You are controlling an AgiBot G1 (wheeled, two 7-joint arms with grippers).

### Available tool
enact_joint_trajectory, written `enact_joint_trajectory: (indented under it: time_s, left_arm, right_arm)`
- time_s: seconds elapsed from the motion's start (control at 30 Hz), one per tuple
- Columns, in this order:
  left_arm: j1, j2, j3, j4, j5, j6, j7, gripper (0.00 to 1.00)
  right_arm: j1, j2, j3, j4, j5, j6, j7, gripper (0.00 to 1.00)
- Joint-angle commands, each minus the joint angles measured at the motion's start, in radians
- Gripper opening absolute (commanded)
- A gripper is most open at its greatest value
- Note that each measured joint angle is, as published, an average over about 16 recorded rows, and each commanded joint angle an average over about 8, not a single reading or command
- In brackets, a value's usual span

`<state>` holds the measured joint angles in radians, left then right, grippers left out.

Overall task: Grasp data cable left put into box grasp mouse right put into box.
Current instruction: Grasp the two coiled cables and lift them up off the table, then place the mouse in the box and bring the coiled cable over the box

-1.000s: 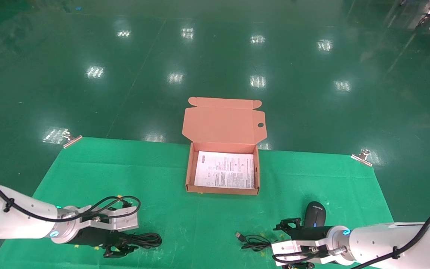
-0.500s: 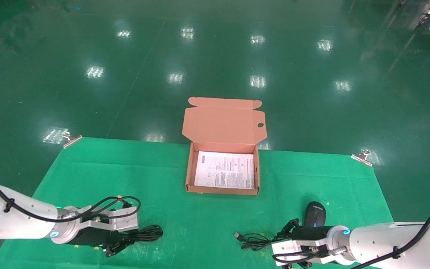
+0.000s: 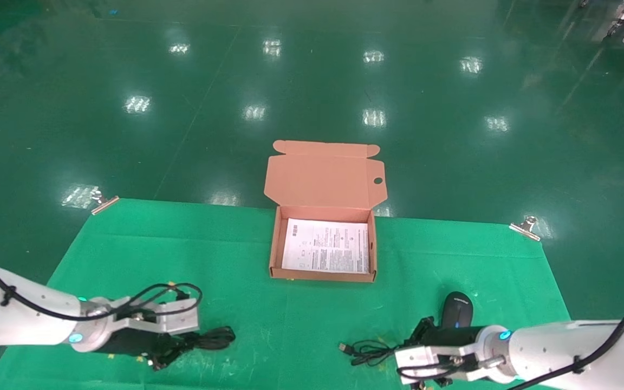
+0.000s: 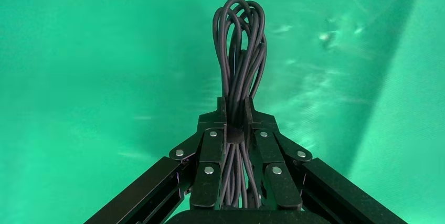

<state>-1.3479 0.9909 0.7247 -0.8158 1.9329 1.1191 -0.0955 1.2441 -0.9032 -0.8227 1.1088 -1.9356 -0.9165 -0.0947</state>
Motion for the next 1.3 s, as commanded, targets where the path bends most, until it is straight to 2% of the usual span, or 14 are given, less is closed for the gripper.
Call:
enact_joint_trajectory:
  time_s: [0.03,0.23,0.4,0.57,0.83,1.1,1.3]
  left_arm:
    - [-0.006,-0.013,0.002,-0.026,0.008,0.001,0.009,0.0]
    - [-0.024,-0.077,-0.016,-0.208,0.055,-0.041,-0.025,0.0]
    - [-0.032,-0.102,-0.042,-0.352,0.092,-0.104,-0.076,0.0]
    - [-0.045,-0.09,-0.069,-0.424,0.103,-0.157,-0.126,0.0]
    - [-0.086,-0.041,-0.099,-0.446,0.106,-0.22,-0.164,0.0]
    - [-0.127,0.002,-0.11,-0.423,0.11,-0.26,-0.157,0.0]
    - [-0.138,0.014,-0.114,-0.417,0.11,-0.276,-0.154,0.0]
  right_arm:
    - [0.017,0.017,0.012,0.019,0.011,-0.005,0.005,0.0]
    - [0.082,0.1,0.085,0.125,0.016,0.034,0.07,0.0]
    - [0.142,0.108,0.133,0.175,0.005,0.094,0.098,0.0]
    - [0.213,0.043,0.156,0.158,0.014,0.15,0.07,0.0]
    - [0.313,-0.092,0.16,0.044,0.063,0.207,-0.039,0.0]
    - [0.37,-0.182,0.167,-0.079,0.133,0.233,-0.152,0.0]
    - [0.395,-0.214,0.177,-0.125,0.188,0.228,-0.229,0.0]
